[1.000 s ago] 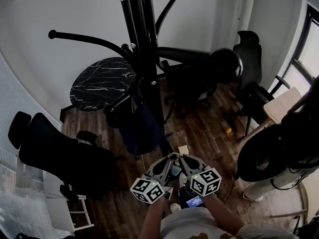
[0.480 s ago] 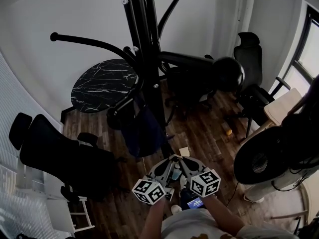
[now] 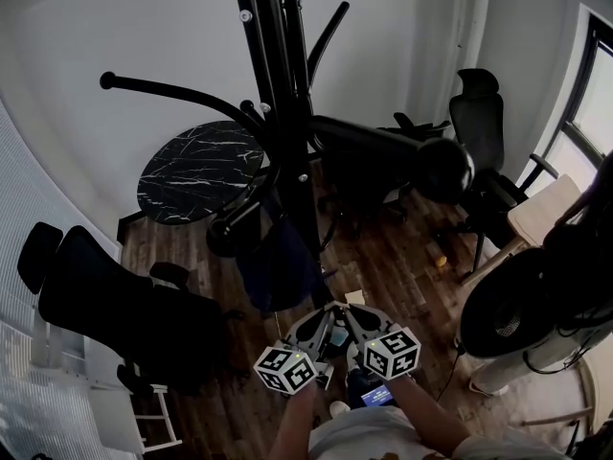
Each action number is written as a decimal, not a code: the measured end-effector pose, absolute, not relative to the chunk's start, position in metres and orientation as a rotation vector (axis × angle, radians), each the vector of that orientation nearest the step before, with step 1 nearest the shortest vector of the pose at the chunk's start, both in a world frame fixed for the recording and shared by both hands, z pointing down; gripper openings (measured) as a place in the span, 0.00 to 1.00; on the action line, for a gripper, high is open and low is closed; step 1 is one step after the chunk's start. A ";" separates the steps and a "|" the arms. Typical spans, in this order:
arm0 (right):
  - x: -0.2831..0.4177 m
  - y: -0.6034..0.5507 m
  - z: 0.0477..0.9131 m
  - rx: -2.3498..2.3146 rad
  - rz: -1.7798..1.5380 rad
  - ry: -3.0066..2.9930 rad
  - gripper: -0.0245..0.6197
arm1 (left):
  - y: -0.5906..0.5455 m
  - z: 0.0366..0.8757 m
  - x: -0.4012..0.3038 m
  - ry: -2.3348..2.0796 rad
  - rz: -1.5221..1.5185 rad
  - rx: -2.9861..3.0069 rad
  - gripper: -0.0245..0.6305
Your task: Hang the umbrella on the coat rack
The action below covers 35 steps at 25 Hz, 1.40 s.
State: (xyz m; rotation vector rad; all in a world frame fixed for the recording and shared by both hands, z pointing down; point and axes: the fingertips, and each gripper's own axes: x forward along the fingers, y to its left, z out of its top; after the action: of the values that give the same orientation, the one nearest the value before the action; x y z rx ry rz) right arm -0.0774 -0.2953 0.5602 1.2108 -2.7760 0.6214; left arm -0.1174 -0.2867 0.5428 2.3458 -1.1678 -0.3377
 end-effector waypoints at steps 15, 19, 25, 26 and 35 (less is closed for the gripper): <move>-0.088 -0.317 0.569 1.165 0.560 -2.746 0.06 | -0.308 0.552 -0.126 -1.188 -0.318 2.311 0.07; -0.092 -0.322 0.572 1.144 0.557 -2.736 0.06 | -0.315 0.557 -0.130 -1.196 -0.318 2.296 0.07; -0.096 -0.330 0.574 1.136 0.563 -2.732 0.06 | -0.324 0.561 -0.133 -1.216 -0.288 2.298 0.07; -0.096 -0.331 0.575 1.136 0.560 -2.730 0.06 | -0.325 0.562 -0.132 -1.216 -0.288 2.300 0.07; -0.111 -0.327 0.583 1.019 0.556 -2.734 0.07 | -0.327 0.564 -0.124 -1.163 -0.315 2.293 0.07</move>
State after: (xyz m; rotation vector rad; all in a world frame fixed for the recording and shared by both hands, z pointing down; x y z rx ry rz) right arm -0.1106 -0.3272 0.5832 1.0186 -2.7344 0.5565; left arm -0.1239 -0.3268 0.5644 2.2929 -1.1634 -0.3155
